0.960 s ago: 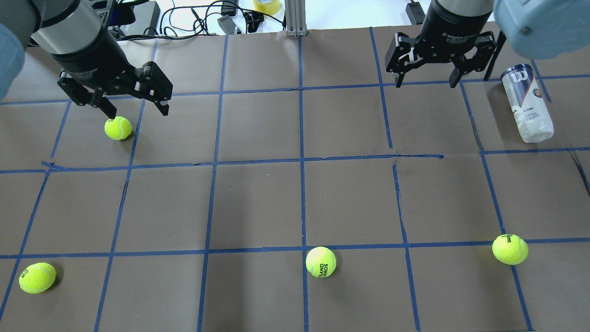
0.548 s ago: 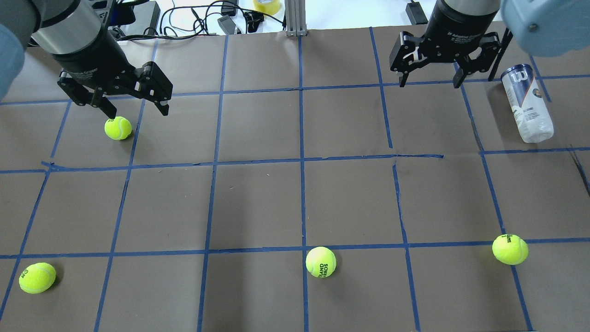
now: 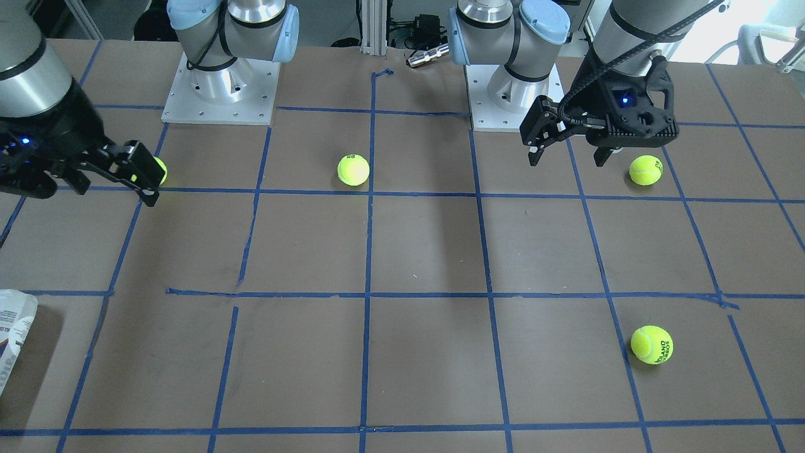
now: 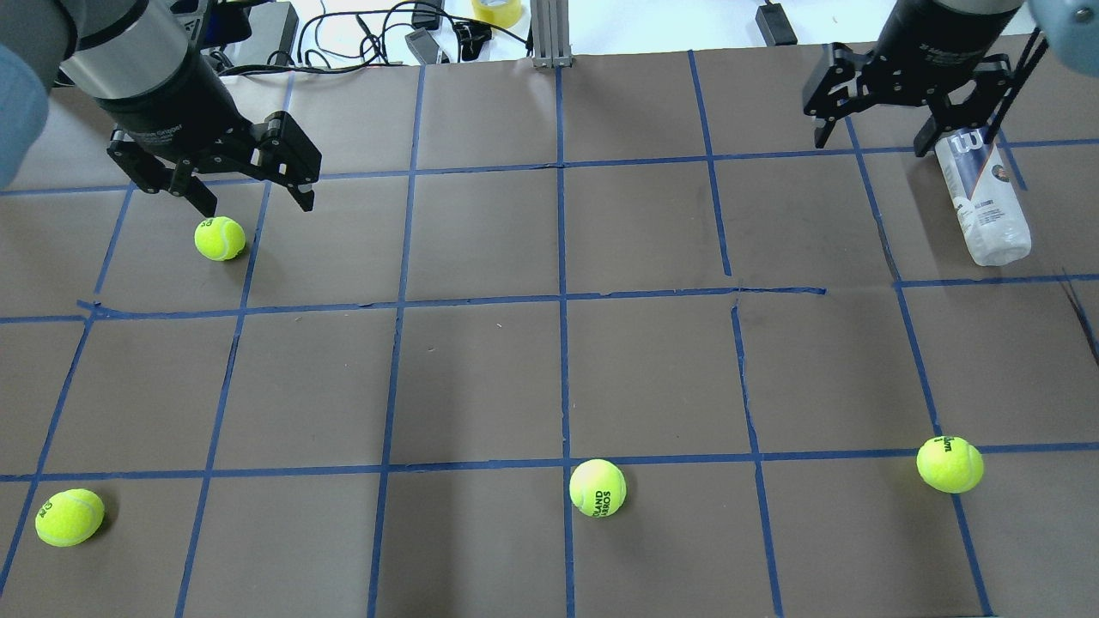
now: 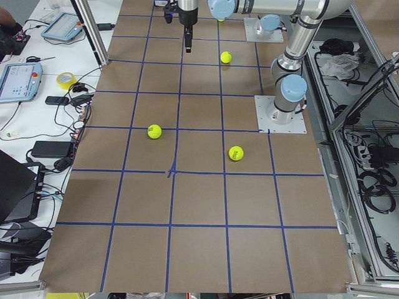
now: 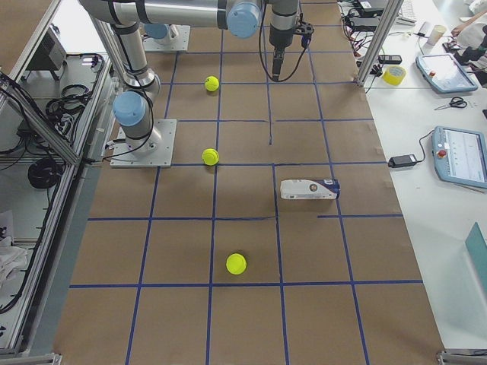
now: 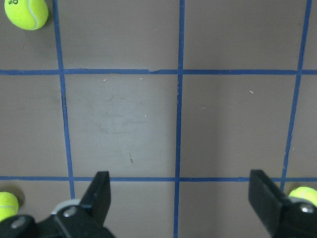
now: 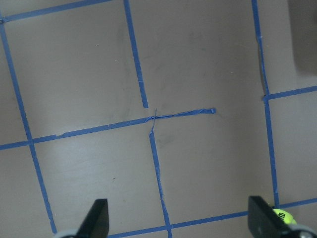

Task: Lift up tennis ball bucket
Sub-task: 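Lower the right gripper around the can and close on it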

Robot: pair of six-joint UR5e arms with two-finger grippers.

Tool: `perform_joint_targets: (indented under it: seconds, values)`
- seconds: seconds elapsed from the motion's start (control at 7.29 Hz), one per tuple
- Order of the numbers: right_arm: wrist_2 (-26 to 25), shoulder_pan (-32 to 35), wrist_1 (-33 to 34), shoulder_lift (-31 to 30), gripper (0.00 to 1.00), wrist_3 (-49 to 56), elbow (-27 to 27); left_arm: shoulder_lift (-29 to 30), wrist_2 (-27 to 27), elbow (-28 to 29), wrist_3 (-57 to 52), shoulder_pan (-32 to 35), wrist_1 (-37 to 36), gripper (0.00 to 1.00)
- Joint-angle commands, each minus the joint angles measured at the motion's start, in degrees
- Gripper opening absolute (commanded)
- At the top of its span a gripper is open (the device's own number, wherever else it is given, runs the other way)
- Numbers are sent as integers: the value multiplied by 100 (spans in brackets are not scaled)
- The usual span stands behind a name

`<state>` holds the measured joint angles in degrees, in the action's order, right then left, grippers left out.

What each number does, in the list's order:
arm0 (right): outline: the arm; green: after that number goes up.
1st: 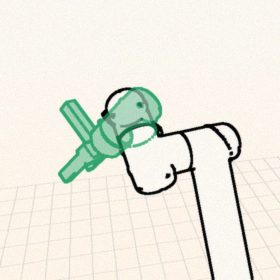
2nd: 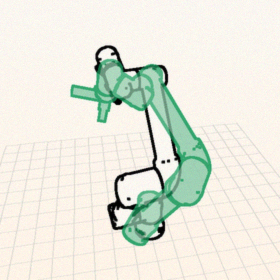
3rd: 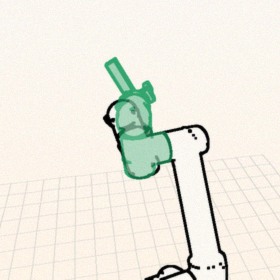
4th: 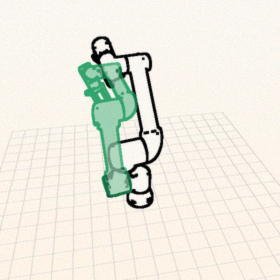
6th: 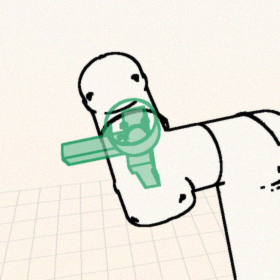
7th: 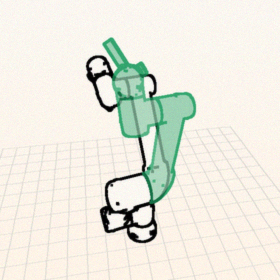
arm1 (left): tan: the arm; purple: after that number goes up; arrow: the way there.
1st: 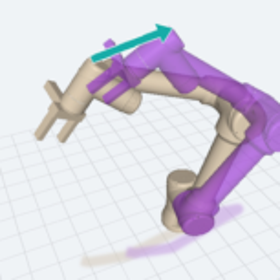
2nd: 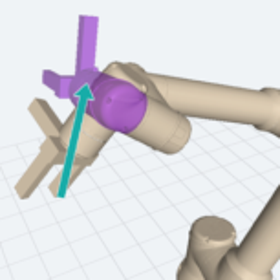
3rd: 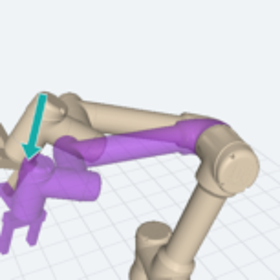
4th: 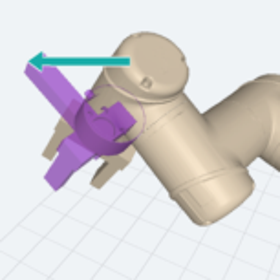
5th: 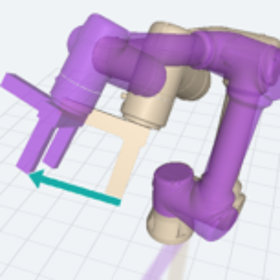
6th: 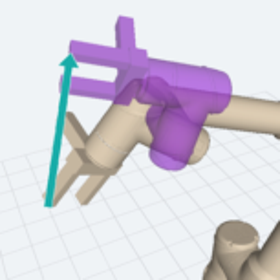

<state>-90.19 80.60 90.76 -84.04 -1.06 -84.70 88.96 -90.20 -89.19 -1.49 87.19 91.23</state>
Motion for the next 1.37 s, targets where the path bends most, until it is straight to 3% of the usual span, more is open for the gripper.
perform_joint_targets:
  seconds: [0.0,0.27,0.69,1.23]
  values:
    - [-16,-797,725,596,100,614,6,-1,2,-28,0,0,-17,100]
    - [-218,-1456,1826,1465,100,1228,163,-1,2,-28,9,0,-17,100]
    - [-166,-1943,2549,2557,100,1907,322,-1,11,-28,9,0,-17,100]
    - [-210,-1943,2657,3140,100,2644,691,-1,2,-28,0,0,-61,100]
